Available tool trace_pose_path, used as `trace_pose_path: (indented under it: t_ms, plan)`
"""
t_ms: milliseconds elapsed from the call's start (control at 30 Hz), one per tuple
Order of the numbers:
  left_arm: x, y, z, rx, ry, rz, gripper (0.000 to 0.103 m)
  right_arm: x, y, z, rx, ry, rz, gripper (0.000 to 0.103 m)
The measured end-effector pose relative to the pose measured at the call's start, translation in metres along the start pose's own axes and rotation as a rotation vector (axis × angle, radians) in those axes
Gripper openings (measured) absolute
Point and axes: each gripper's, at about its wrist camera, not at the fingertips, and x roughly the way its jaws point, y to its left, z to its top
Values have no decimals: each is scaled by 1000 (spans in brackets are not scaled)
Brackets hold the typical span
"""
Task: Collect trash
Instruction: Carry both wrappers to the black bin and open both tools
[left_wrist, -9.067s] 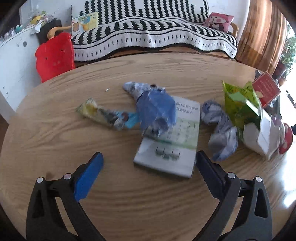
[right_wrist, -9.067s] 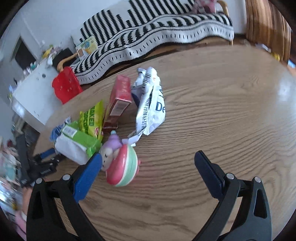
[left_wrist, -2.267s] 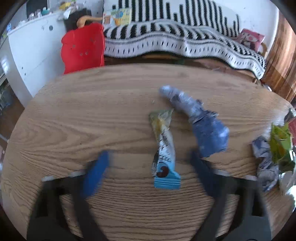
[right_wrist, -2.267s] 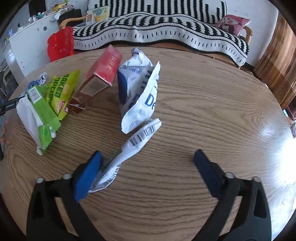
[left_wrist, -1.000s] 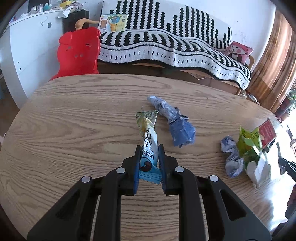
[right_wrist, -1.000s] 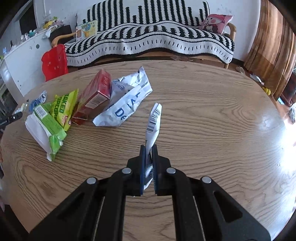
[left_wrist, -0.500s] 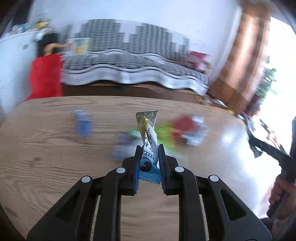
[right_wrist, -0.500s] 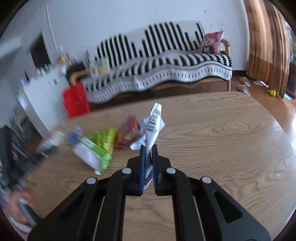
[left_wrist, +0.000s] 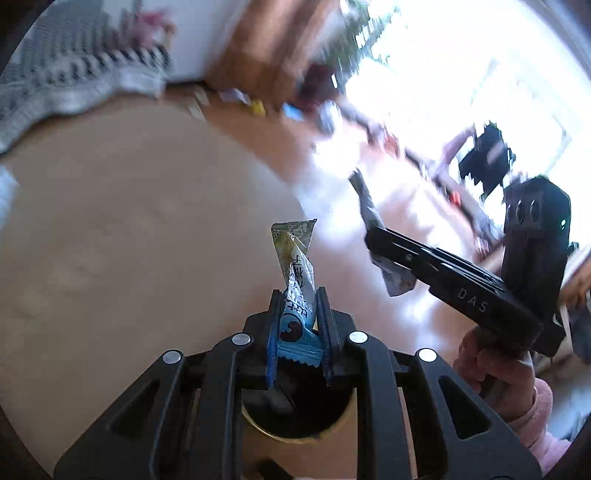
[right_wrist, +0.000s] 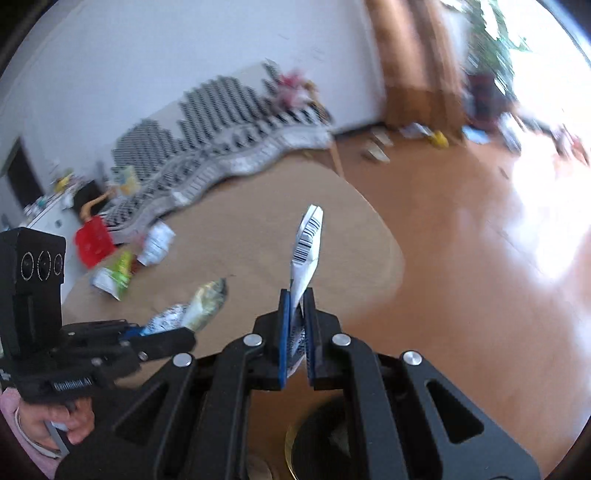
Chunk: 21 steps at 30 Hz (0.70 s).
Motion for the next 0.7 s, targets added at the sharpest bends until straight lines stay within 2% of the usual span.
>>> trace_pose_path:
  t_ms: [100,167,233,367,700]
  plan:
    - [65,-18,-34,28,162,8,17,22,-50,-65,139,123,-30,8]
    - [95,-20,-56,32,258,21,17,39,-80,-110,246,204,-16,8]
    - [110,-18,-65,17,313,19,17,46,-93,-131,289,236,-15,8]
    - [114,-25,-60,74,300,47,17,52,-108,-143,329,254,2,8]
    - [120,-30,-68,63,327,58,17,62,-106,-142,357,277,17,8]
